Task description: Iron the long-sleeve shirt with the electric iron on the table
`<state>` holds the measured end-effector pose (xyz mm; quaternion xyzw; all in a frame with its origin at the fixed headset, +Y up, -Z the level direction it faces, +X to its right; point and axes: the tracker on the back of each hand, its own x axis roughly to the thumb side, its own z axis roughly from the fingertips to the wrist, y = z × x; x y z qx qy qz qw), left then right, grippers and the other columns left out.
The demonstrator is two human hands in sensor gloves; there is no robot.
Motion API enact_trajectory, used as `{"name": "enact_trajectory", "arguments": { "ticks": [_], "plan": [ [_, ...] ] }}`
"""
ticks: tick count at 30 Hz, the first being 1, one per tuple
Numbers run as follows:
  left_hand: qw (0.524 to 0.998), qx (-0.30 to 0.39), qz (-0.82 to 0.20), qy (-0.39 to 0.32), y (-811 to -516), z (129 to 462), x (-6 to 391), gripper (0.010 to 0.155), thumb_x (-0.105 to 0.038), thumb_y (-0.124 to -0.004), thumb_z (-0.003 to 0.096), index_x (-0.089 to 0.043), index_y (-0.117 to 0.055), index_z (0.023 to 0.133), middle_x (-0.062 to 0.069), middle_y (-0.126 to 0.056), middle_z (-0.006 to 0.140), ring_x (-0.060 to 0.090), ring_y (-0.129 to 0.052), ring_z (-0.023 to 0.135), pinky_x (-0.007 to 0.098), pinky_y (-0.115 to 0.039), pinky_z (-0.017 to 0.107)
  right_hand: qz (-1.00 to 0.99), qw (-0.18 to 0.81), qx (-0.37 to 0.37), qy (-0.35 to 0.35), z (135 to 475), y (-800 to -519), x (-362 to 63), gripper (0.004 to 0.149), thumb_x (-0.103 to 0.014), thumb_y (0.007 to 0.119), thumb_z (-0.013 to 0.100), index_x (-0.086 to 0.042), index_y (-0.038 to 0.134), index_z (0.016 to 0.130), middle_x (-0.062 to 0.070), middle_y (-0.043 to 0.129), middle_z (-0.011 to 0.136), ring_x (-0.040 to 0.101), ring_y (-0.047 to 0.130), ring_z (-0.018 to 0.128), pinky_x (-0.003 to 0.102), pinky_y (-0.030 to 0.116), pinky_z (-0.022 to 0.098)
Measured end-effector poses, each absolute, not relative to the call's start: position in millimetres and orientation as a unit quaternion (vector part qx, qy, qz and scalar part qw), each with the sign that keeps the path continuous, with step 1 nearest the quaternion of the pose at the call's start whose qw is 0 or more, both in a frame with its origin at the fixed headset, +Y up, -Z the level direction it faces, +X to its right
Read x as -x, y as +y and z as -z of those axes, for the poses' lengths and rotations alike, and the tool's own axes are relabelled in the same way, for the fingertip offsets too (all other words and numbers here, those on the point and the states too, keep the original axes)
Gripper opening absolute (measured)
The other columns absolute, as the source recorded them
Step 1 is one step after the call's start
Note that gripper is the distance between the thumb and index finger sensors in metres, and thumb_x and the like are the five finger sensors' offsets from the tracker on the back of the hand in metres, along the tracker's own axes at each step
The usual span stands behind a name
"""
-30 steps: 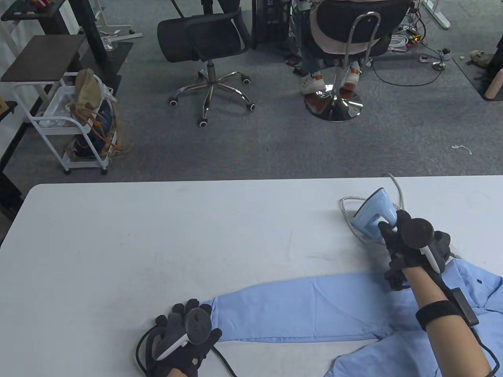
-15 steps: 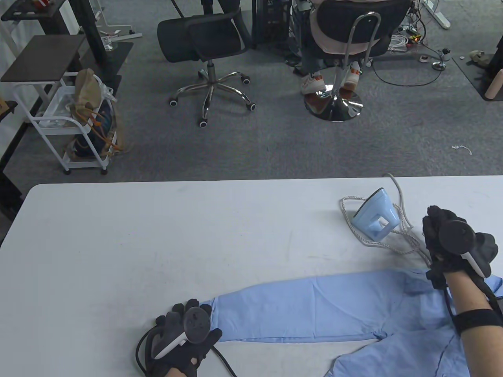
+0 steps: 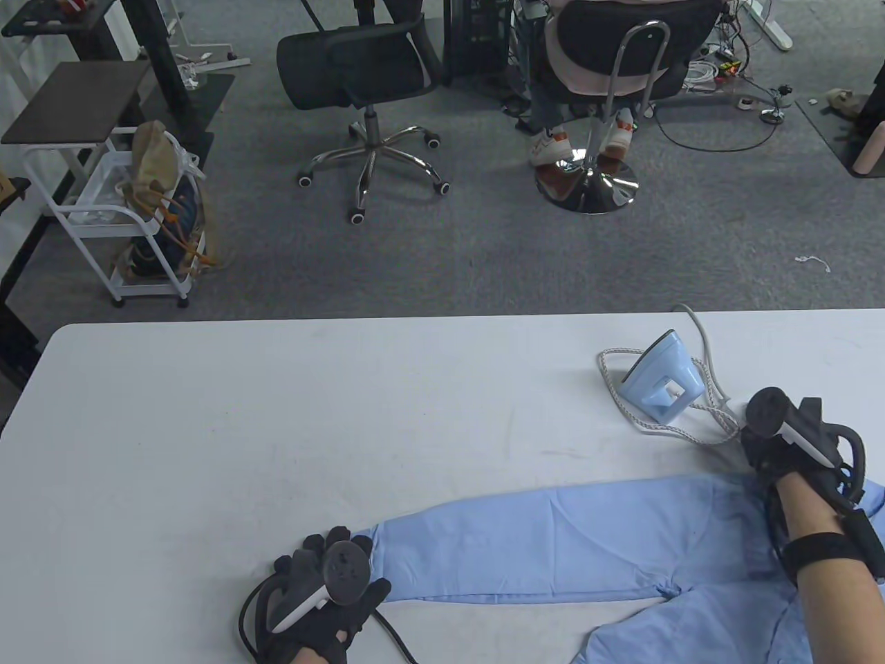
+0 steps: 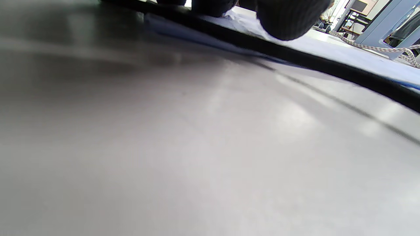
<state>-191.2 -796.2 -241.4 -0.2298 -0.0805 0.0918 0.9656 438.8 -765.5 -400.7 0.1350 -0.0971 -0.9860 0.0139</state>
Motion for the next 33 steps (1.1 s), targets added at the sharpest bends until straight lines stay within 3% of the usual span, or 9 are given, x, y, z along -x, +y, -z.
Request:
{"name": "enact_trajectory", "arguments": {
  "ticks": [6, 14, 20, 23, 27, 30, 33],
  "plan": [
    [0.965, 0.231, -0.098, -0.078, -796, 242, 192, 0.078, -0.057, -0.06, 0.0594, -0.011, -0.042, 0.12, 0.026, -0.028, 0.124, 0.06, -0.03, 0.111, 0.084, -0.024, 0.064, 0.994, 0.018, -0.108, -0.025, 390, -773, -442, 0.052, -0.034, 0.071, 0.061, -0.022, 0.06, 0.11, 0.024, 0.061, 0.113, 0.053, 0.066, 0.101, 0.079, 0.052, 0.067],
    [0.965, 0.231, -0.098, -0.078, -796, 242, 192, 0.078, -0.057, -0.06, 0.0594, -0.011, -0.042, 0.12, 0.026, -0.028, 0.124, 0.061, -0.029, 0.111, 0.084, -0.024, 0.064, 0.987, 0.092, -0.071, -0.109, 400, -768, -429, 0.056, -0.027, 0.073, 0.061, -0.015, 0.052, 0.112, 0.029, 0.053, 0.115, 0.057, 0.065, 0.1, 0.082, 0.05, 0.067],
    [0.966, 0.229, -0.096, -0.079, -796, 242, 192, 0.078, -0.058, -0.06, 0.0593, -0.011, -0.042, 0.12, 0.026, -0.029, 0.124, 0.061, -0.03, 0.111, 0.084, -0.024, 0.064, 0.983, 0.105, -0.082, -0.126, 407, -763, -426, 0.053, -0.026, 0.073, 0.061, -0.016, 0.055, 0.111, 0.022, 0.054, 0.114, 0.056, 0.072, 0.098, 0.082, 0.048, 0.068],
    [0.966, 0.226, -0.093, -0.08, -797, 241, 192, 0.078, -0.058, -0.06, 0.059, -0.012, -0.042, 0.12, 0.026, -0.03, 0.125, 0.06, -0.031, 0.111, 0.084, -0.024, 0.064, 0.985, 0.101, -0.083, -0.117, 401, -765, -428, 0.057, -0.03, 0.074, 0.061, -0.016, 0.053, 0.112, 0.022, 0.053, 0.115, 0.055, 0.07, 0.099, 0.082, 0.049, 0.067],
    [0.972, 0.2, -0.074, -0.096, -797, 241, 193, 0.079, -0.059, -0.061, 0.0579, -0.014, -0.043, 0.12, 0.027, -0.034, 0.124, 0.061, -0.037, 0.111, 0.084, -0.026, 0.064, 0.987, 0.101, -0.082, -0.099, 391, -768, -430, 0.069, -0.044, 0.072, 0.059, -0.016, 0.044, 0.115, 0.027, 0.045, 0.116, 0.057, 0.061, 0.103, 0.081, 0.049, 0.066],
    [0.972, 0.194, -0.076, -0.105, -792, 239, 192, 0.081, -0.06, -0.062, 0.0572, -0.015, -0.042, 0.121, 0.029, -0.034, 0.124, 0.061, -0.039, 0.111, 0.084, -0.027, 0.064, 0.988, 0.138, -0.062, -0.039, 376, -749, -419, 0.074, -0.049, 0.072, 0.057, -0.016, 0.04, 0.116, 0.028, 0.043, 0.116, 0.056, 0.062, 0.101, 0.08, 0.053, 0.066],
    [0.977, 0.16, -0.097, -0.106, -777, 238, 192, 0.082, -0.06, -0.062, 0.057, -0.015, -0.04, 0.122, 0.031, -0.033, 0.123, 0.061, -0.038, 0.111, 0.085, -0.026, 0.064, 0.993, 0.102, -0.052, 0.037, 358, -704, -399, 0.073, -0.052, 0.072, 0.057, -0.018, 0.045, 0.116, 0.028, 0.044, 0.117, 0.057, 0.062, 0.101, 0.08, 0.053, 0.065]
  ]
}}
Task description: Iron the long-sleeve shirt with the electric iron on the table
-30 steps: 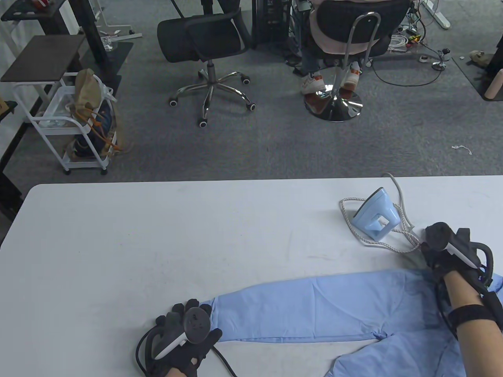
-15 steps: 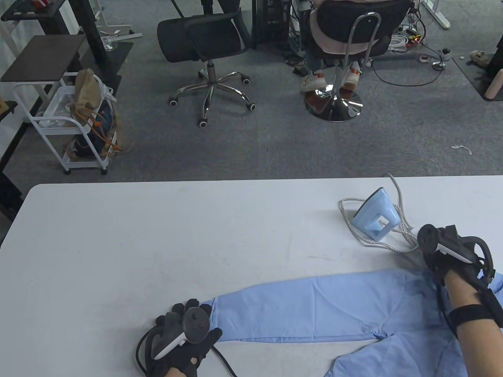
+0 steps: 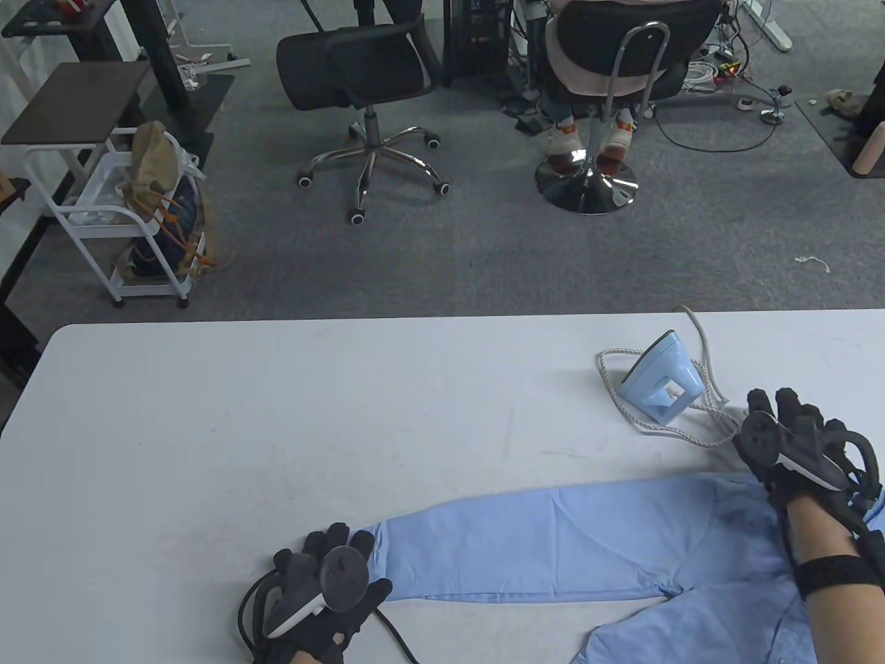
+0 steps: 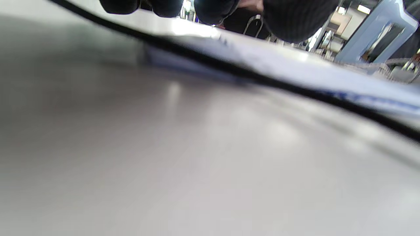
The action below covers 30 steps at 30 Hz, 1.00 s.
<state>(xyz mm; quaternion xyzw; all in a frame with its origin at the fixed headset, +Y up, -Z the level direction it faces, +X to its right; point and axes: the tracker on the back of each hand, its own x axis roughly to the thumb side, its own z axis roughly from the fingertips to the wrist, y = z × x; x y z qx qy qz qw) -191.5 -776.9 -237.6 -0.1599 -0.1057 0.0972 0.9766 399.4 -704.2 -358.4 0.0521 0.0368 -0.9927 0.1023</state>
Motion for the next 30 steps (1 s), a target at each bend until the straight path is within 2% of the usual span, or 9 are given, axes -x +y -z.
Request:
{"name": "enact_trajectory", "arguments": {
  "ticks": [5, 8, 9, 12, 15, 19, 23, 26, 30],
  "plan": [
    [0.983, 0.077, -0.12, -0.119, -727, 230, 185, 0.09, -0.065, -0.065, 0.0543, -0.015, -0.034, 0.123, 0.031, -0.027, 0.124, 0.063, -0.032, 0.112, 0.086, -0.023, 0.063, 0.993, 0.042, 0.012, 0.106, 312, -626, -353, 0.084, -0.061, 0.071, 0.056, -0.018, 0.037, 0.119, 0.03, 0.039, 0.12, 0.061, 0.057, 0.104, 0.084, 0.048, 0.066],
    [0.984, 0.057, -0.078, -0.15, -693, 221, 172, 0.094, -0.07, -0.066, 0.0523, -0.024, -0.028, 0.124, 0.03, -0.02, 0.125, 0.064, -0.024, 0.112, 0.087, -0.021, 0.063, 0.996, 0.065, 0.064, 0.022, 280, -607, -321, 0.091, -0.069, 0.056, 0.059, -0.023, 0.002, 0.115, 0.03, 0.006, 0.12, 0.068, 0.028, 0.11, 0.09, 0.03, 0.066],
    [0.984, 0.055, -0.076, -0.154, -687, 219, 168, 0.094, -0.072, -0.065, 0.0519, -0.025, -0.026, 0.124, 0.029, -0.017, 0.125, 0.064, -0.022, 0.112, 0.088, -0.02, 0.062, 0.995, 0.064, 0.074, 0.012, 272, -606, -313, 0.091, -0.071, 0.052, 0.059, -0.022, -0.002, 0.114, 0.031, 0.001, 0.119, 0.07, 0.023, 0.11, 0.09, 0.028, 0.065],
    [0.982, 0.05, -0.065, -0.172, -678, 213, 147, 0.094, -0.074, -0.063, 0.0517, -0.029, -0.022, 0.124, 0.027, -0.013, 0.126, 0.063, -0.018, 0.112, 0.089, -0.02, 0.061, 0.99, 0.03, 0.137, 0.031, 238, -625, -282, 0.091, -0.072, 0.05, 0.059, -0.021, 0.0, 0.115, 0.031, 0.0, 0.119, 0.072, 0.021, 0.109, 0.092, 0.028, 0.064],
    [0.979, 0.065, -0.077, -0.175, -691, 211, 128, 0.096, -0.075, -0.063, 0.0503, -0.03, -0.02, 0.123, 0.027, -0.01, 0.125, 0.064, -0.017, 0.111, 0.092, -0.02, 0.058, 0.981, 0.017, 0.194, 0.013, 213, -666, -251, 0.092, -0.072, 0.051, 0.058, -0.021, 0.002, 0.116, 0.032, 0.001, 0.118, 0.072, 0.02, 0.108, 0.092, 0.027, 0.063],
    [0.98, 0.07, -0.063, -0.175, -711, 209, 112, 0.098, -0.076, -0.062, 0.0504, -0.028, -0.017, 0.123, 0.028, -0.008, 0.124, 0.066, -0.016, 0.11, 0.094, -0.022, 0.054, 0.964, 0.096, 0.246, -0.024, 190, -713, -223, 0.092, -0.073, 0.051, 0.058, -0.021, 0.001, 0.116, 0.031, -0.002, 0.118, 0.071, 0.018, 0.109, 0.092, 0.026, 0.063],
    [0.985, 0.054, -0.034, -0.16, -734, 211, 113, 0.099, -0.077, -0.058, 0.051, -0.026, -0.012, 0.122, 0.028, -0.003, 0.122, 0.065, -0.015, 0.111, 0.093, -0.019, 0.055, 0.96, 0.122, 0.249, -0.028, 195, -735, -227, 0.093, -0.073, 0.05, 0.058, -0.018, 0.003, 0.117, 0.032, 0.0, 0.118, 0.07, 0.017, 0.108, 0.092, 0.025, 0.062],
    [0.985, 0.105, -0.032, -0.136, -740, 213, 118, 0.099, -0.075, -0.055, 0.0522, -0.025, -0.006, 0.121, 0.028, 0.003, 0.12, 0.062, -0.009, 0.111, 0.091, -0.014, 0.056, 0.962, 0.124, 0.237, -0.057, 207, -748, -234, 0.095, -0.071, 0.049, 0.058, -0.012, 0.004, 0.117, 0.032, -0.001, 0.117, 0.068, 0.013, 0.108, 0.092, 0.021, 0.061],
    [0.989, 0.083, -0.023, -0.12, -746, 212, 123, 0.095, -0.07, -0.056, 0.0525, -0.019, -0.014, 0.121, 0.03, -0.008, 0.121, 0.061, -0.018, 0.112, 0.088, -0.015, 0.057, 0.967, 0.121, 0.221, -0.042, 217, -749, -246, 0.099, -0.071, 0.046, 0.058, -0.001, 0.008, 0.116, 0.033, 0.002, 0.117, 0.065, 0.013, 0.109, 0.091, 0.02, 0.061]
  ]
}}
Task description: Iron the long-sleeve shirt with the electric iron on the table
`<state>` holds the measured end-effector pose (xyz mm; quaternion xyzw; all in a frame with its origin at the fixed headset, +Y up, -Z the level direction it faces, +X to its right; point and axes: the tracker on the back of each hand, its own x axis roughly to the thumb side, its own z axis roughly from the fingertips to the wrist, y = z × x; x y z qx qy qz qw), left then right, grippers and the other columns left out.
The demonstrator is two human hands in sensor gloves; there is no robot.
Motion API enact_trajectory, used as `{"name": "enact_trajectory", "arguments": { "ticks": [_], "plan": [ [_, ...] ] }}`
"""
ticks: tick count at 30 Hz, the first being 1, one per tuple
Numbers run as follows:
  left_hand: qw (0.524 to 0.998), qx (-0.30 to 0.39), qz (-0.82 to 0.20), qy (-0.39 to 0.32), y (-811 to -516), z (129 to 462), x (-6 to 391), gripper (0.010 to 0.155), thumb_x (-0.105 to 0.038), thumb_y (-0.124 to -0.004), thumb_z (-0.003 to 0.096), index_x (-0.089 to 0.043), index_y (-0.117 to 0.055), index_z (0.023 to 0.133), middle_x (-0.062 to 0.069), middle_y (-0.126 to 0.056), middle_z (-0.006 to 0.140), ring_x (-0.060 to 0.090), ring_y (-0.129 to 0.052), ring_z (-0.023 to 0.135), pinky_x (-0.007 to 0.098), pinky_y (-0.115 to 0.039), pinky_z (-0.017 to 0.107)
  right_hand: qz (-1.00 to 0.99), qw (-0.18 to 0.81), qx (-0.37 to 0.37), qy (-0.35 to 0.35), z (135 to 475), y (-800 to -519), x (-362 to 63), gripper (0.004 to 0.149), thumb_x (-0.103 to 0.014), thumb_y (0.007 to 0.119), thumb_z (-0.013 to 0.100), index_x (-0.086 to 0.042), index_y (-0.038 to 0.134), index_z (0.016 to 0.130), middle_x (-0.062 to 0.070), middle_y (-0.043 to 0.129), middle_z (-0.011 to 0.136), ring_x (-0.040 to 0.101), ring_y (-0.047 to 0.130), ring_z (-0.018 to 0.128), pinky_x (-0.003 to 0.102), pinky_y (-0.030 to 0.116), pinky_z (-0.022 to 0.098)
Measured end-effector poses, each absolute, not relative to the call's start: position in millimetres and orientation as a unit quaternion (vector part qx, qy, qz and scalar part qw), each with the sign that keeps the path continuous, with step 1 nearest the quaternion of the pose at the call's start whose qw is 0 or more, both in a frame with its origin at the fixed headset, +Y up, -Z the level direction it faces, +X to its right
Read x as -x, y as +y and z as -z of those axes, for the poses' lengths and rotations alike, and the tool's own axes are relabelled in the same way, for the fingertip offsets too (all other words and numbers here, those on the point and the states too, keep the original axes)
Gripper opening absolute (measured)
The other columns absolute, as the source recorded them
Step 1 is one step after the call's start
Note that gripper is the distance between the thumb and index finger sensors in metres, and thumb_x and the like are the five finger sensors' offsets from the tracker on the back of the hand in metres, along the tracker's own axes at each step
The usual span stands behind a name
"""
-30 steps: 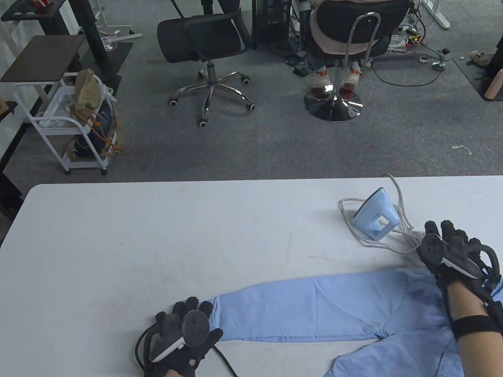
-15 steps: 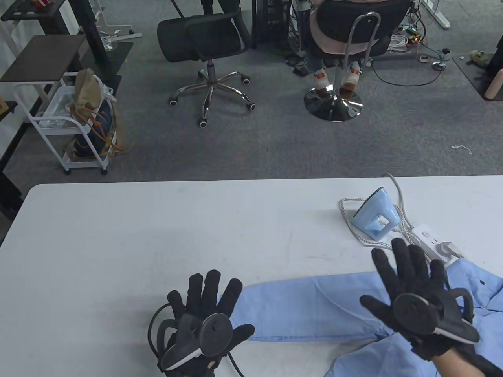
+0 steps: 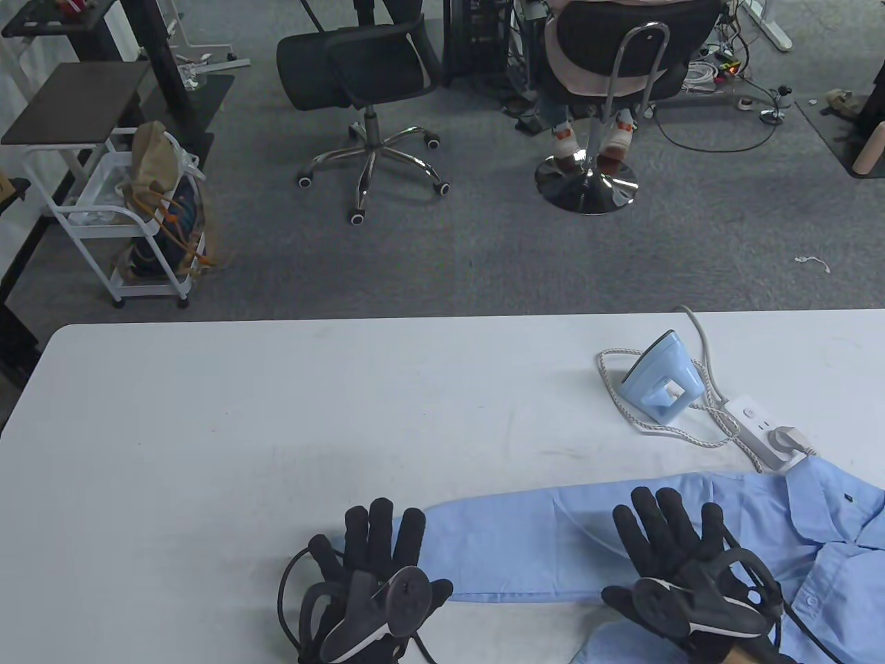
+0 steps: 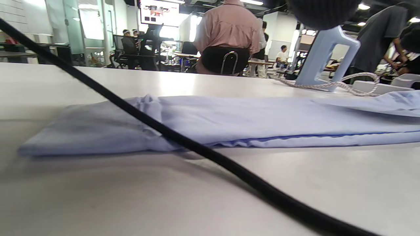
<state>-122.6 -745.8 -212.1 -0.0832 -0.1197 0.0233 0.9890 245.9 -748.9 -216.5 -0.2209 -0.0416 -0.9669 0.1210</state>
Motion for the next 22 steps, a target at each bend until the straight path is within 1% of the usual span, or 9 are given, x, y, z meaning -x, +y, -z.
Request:
{"name": "enact_trajectory", "arguments": {
  "ticks": [2, 4, 9, 15, 22],
  "plan": [
    [0.99, 0.078, -0.031, -0.117, -747, 214, 125, 0.095, -0.07, -0.057, 0.0526, -0.019, -0.016, 0.121, 0.03, -0.01, 0.122, 0.061, -0.02, 0.112, 0.088, -0.016, 0.057, 0.972, 0.104, 0.212, -0.016, 217, -747, -253, 0.098, -0.07, 0.048, 0.057, -0.001, 0.012, 0.117, 0.034, 0.006, 0.118, 0.065, 0.018, 0.109, 0.091, 0.022, 0.062],
    [0.99, 0.075, -0.037, -0.11, -748, 216, 127, 0.095, -0.07, -0.057, 0.0526, -0.019, -0.016, 0.121, 0.03, -0.011, 0.122, 0.062, -0.021, 0.112, 0.089, -0.016, 0.057, 0.973, 0.11, 0.201, -0.007, 215, -746, -259, 0.095, -0.07, 0.051, 0.057, -0.007, 0.014, 0.118, 0.034, 0.008, 0.118, 0.066, 0.02, 0.109, 0.091, 0.022, 0.062],
    [0.991, 0.077, -0.045, -0.099, -748, 217, 132, 0.094, -0.069, -0.058, 0.0527, -0.019, -0.018, 0.122, 0.031, -0.013, 0.122, 0.061, -0.023, 0.112, 0.089, -0.017, 0.057, 0.976, 0.123, 0.18, -0.011, 211, -744, -265, 0.094, -0.068, 0.053, 0.057, -0.009, 0.015, 0.118, 0.034, 0.009, 0.118, 0.066, 0.021, 0.108, 0.09, 0.021, 0.063],
    [0.989, 0.077, -0.062, -0.106, -747, 214, 134, 0.093, -0.069, -0.058, 0.0529, -0.019, -0.019, 0.121, 0.031, -0.015, 0.122, 0.061, -0.026, 0.112, 0.089, -0.019, 0.058, 0.974, 0.124, 0.19, -0.008, 205, -743, -259, 0.093, -0.068, 0.054, 0.057, -0.009, 0.017, 0.118, 0.034, 0.01, 0.118, 0.066, 0.023, 0.108, 0.09, 0.022, 0.063],
    [0.987, 0.058, -0.056, -0.136, -741, 211, 126, 0.094, -0.069, -0.058, 0.0531, -0.019, -0.019, 0.122, 0.031, -0.016, 0.122, 0.061, -0.026, 0.112, 0.089, -0.02, 0.058, 0.969, 0.131, 0.209, -0.009, 210, -748, -250, 0.092, -0.067, 0.055, 0.057, -0.01, 0.018, 0.118, 0.034, 0.01, 0.118, 0.065, 0.025, 0.109, 0.091, 0.023, 0.063]
  ]
}}
